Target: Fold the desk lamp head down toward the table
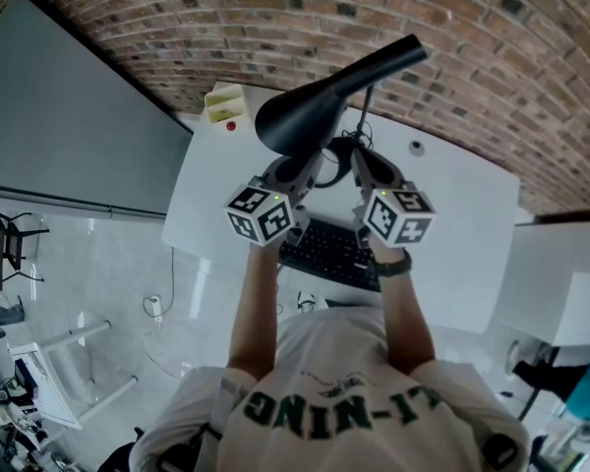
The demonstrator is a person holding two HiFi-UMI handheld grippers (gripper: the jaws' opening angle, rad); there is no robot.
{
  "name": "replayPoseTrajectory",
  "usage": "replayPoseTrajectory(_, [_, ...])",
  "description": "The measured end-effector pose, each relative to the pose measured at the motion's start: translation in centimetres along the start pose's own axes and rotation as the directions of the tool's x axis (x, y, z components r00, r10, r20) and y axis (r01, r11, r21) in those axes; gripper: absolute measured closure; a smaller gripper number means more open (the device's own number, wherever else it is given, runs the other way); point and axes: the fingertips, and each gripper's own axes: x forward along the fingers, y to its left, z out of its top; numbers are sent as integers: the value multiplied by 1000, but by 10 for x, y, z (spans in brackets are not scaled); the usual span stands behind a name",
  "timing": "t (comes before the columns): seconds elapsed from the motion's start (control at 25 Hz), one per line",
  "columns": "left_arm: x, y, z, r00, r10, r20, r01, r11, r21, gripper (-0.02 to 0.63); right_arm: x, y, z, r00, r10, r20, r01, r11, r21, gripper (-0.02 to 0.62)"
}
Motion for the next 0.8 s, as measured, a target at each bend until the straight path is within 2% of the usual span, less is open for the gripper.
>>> replayPoseTrajectory(0.8, [24,-1,-24,998,-44,-37,42,998,-52,584,-1,-19,-4,999,-28,-16,28,1000,9,591])
